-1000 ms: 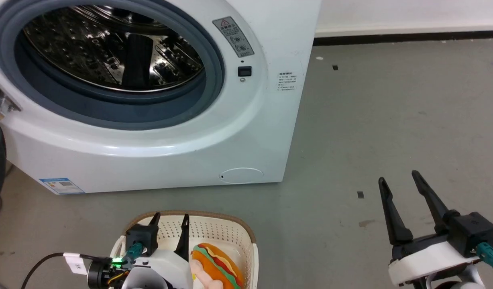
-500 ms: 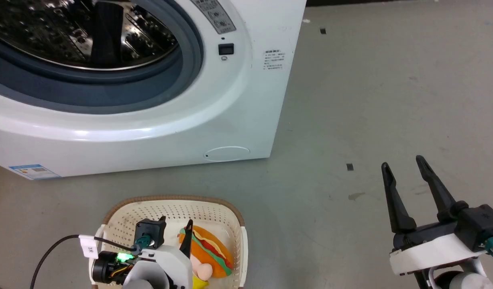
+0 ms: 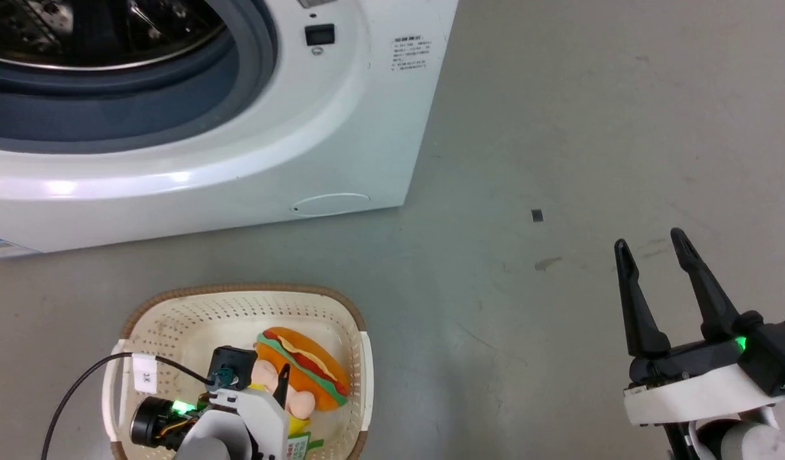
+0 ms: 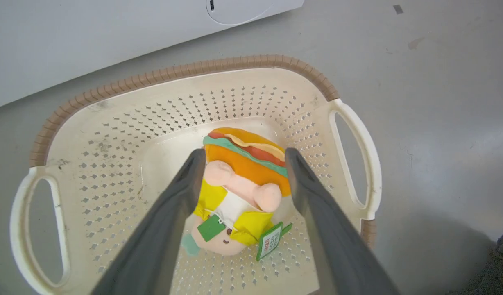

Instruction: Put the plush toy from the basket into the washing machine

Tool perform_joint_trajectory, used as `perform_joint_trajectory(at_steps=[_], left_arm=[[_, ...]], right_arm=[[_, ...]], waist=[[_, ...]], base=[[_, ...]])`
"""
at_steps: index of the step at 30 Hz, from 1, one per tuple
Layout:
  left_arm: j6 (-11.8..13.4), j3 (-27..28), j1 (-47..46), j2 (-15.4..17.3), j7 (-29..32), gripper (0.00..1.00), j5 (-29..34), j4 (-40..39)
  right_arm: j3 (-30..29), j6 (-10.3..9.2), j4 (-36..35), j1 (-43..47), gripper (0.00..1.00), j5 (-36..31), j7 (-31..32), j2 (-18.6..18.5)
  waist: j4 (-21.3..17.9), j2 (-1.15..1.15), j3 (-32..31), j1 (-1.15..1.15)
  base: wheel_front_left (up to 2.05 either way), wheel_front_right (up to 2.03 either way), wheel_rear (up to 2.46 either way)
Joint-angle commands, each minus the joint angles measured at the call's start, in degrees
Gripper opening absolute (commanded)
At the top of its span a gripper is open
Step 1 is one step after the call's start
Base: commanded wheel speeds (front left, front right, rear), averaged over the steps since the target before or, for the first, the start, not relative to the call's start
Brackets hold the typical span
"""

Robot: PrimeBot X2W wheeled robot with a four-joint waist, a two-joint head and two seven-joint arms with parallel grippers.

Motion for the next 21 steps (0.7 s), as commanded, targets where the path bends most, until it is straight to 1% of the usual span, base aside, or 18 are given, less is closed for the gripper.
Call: perform_joint_trajectory(at_steps=[1,10,21], left_arm=[[-0.3,-0.4,-1.8,0.7,-0.1,1.00,-0.5,1.8],[-0.5,-2.2,-5.7,4.0,0.9,1.00,-1.3,7.9],[-0.4,-5.3,-11.9,6.7,1.7,1.00,-1.6,14.6]], right_arm=[[0.0,-0.03,-0.5,-1.2,1.00,0.5,-0.7,0.0],[0.0,-0.03,-1.1,-2.8,1.00,2.7,-1.7,0.0],[-0.8,-0.03,-2.3,-4.9,1.00,5.4,-3.1,0.0]], waist=[[-1.0,0.00,1.6,-0.01],[-4.1,0.00,7.1,-0.01],[-6.8,0.00,14.9,-0.01]], base=[[0.00,0.00,0.00],[0.00,0.00,0.00],[0.00,0.00,0.00]])
